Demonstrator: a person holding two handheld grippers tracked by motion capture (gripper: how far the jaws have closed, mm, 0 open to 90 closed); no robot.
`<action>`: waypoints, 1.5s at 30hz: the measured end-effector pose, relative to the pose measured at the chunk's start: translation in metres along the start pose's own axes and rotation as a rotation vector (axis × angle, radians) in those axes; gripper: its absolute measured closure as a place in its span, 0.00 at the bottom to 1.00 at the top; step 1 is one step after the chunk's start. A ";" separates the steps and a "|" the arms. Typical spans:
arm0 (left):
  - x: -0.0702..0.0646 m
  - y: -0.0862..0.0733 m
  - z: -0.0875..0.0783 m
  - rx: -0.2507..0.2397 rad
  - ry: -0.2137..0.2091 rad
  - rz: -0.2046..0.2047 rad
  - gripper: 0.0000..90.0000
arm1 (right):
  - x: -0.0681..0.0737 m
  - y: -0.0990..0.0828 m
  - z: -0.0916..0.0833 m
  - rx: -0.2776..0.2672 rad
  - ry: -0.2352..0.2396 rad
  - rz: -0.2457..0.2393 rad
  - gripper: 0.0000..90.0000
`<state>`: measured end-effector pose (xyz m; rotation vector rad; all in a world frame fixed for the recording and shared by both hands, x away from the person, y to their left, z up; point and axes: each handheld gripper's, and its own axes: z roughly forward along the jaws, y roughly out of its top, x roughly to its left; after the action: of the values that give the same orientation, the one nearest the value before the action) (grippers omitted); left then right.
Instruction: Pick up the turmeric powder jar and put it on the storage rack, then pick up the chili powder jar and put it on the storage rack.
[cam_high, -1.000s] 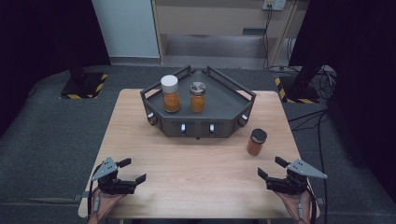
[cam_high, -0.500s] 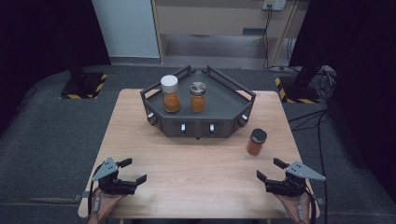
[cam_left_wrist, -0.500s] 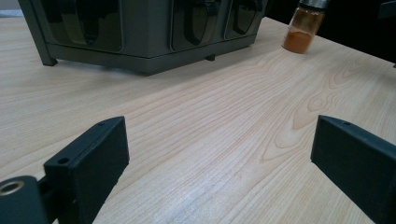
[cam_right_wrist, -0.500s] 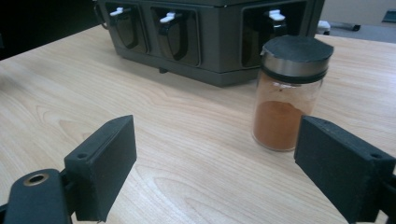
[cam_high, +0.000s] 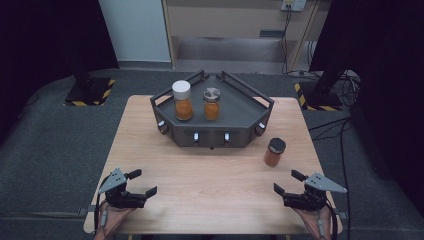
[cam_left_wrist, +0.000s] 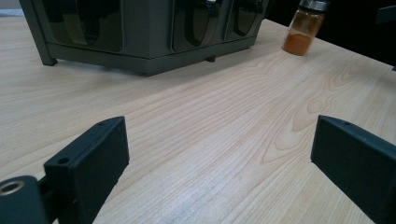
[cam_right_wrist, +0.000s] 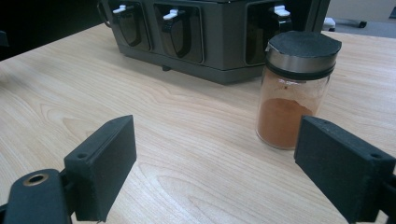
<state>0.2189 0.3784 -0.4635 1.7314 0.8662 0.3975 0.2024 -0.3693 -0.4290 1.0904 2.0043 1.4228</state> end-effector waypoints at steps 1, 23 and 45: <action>0.000 0.000 0.000 0.000 0.000 -0.001 0.04 | 0.000 0.000 0.000 -0.002 -0.001 0.001 0.14; 0.003 0.000 0.002 -0.004 -0.013 -0.008 0.04 | 0.000 -0.002 -0.004 -0.016 -0.024 0.026 0.14; 0.002 0.002 0.003 0.007 -0.017 0.003 0.04 | 0.002 0.006 -0.006 -0.015 -0.034 0.042 0.12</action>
<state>0.2224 0.3773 -0.4632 1.7400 0.8541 0.3816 0.1989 -0.3703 -0.4215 1.1490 1.9545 1.4289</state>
